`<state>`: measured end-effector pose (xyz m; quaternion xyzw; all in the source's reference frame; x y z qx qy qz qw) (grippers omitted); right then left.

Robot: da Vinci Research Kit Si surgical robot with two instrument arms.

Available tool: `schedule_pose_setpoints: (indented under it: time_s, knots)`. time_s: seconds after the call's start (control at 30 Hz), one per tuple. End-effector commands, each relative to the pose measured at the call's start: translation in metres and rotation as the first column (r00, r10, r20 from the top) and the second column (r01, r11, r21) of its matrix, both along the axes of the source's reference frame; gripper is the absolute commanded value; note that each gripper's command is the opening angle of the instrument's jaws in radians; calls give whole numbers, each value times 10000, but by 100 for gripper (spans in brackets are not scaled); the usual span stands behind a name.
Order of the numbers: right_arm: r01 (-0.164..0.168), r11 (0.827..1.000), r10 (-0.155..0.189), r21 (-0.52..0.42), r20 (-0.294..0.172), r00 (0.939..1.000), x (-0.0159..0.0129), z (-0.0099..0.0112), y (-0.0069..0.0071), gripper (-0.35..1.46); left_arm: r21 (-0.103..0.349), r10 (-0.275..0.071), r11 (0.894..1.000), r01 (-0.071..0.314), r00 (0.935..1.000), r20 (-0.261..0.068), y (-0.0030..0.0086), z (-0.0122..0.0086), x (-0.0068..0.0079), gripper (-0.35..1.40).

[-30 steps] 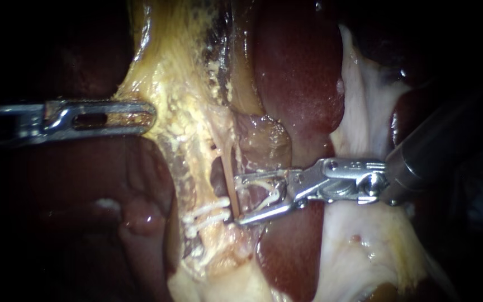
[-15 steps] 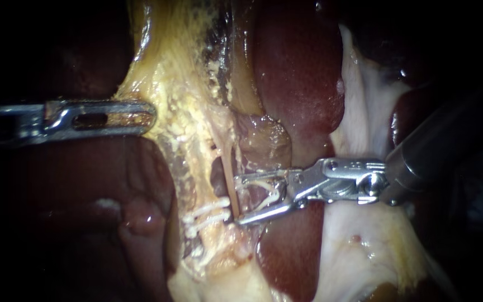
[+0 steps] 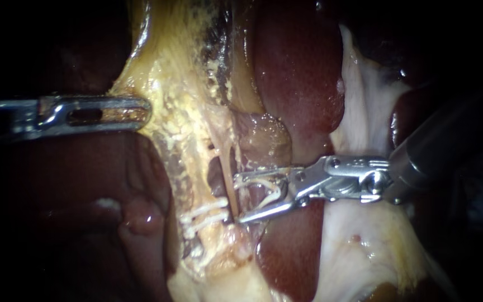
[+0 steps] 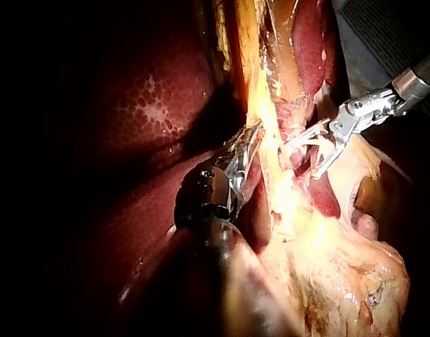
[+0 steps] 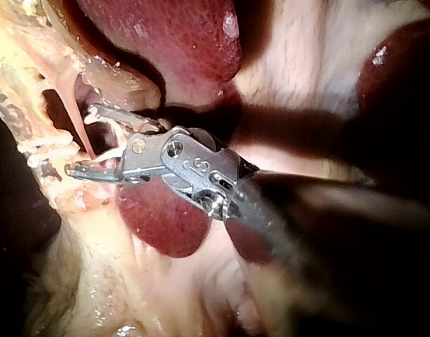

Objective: Clipping third clip left tube

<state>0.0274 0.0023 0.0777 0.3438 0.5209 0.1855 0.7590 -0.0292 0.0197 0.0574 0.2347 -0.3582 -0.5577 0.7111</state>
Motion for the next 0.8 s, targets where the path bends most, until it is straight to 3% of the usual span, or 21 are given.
schedule_pose_setpoints:
  time_s: [0.03,0.23,0.33,0.8]
  knots:
    - [-38,10000,38,30,-38,10000,-1,-6,2,58,2,-11,10000,11,10000,-4,1,-1,1,-35]
    - [-191,9995,199,231,-323,9993,-4,-43,11,58,0,-50,10000,50,10000,-7,3,-7,5,-35]
    - [-230,9994,240,270,-377,9990,1,-52,12,58,-3,-64,10000,64,10000,-24,4,-8,7,-35]
    - [-445,9987,455,268,-393,9982,39,-54,15,58,2,-71,10000,71,10000,-30,3,-12,8,-35]
